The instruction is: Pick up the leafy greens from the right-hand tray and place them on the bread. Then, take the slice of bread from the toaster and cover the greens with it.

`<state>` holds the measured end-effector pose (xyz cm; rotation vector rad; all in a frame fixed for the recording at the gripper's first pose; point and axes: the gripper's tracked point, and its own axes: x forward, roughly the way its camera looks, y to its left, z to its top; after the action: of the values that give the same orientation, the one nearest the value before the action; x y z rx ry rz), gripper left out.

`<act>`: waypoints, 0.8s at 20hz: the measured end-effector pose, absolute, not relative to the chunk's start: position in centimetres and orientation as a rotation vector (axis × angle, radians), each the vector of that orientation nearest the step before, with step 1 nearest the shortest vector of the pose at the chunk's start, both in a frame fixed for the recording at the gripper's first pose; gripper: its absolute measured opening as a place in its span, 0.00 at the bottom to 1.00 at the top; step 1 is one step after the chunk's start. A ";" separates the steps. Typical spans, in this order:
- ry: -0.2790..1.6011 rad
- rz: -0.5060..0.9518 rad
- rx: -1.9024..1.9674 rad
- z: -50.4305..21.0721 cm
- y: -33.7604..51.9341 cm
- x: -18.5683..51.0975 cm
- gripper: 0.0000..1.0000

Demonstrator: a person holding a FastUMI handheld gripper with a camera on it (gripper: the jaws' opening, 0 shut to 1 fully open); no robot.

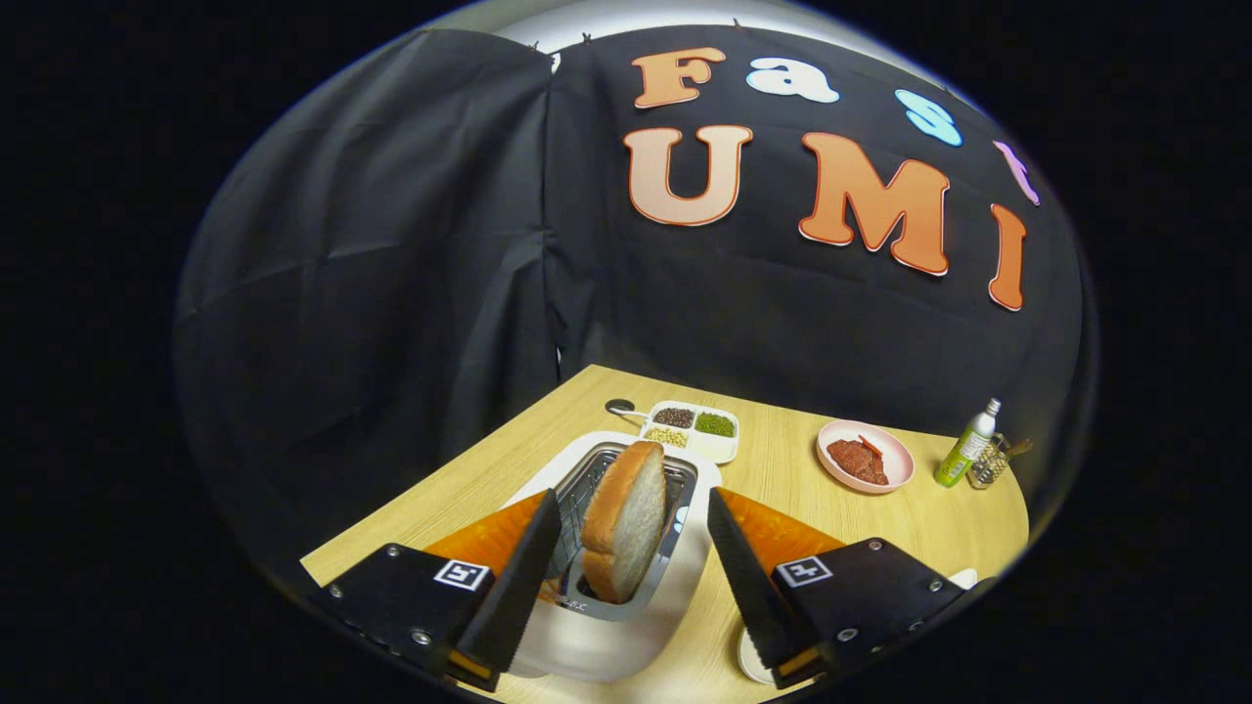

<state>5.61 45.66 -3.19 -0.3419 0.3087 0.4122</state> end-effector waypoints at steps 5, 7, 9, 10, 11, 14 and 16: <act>0.344 0.411 -0.331 -4.4 45.6 6.2 0.52; 0.363 0.430 -0.315 -4.9 45.9 5.8 0.35; 0.368 0.438 -0.303 -4.7 46.0 5.6 0.20; 0.363 0.442 -0.306 -4.4 46.1 5.5 0.17; 0.361 0.446 -0.305 -4.4 46.0 5.3 0.14; 0.338 0.459 -0.281 -3.2 46.1 4.8 0.10; 0.327 0.465 -0.255 -2.2 45.9 4.7 0.10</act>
<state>4.67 45.93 -2.22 -0.2546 0.3274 0.4654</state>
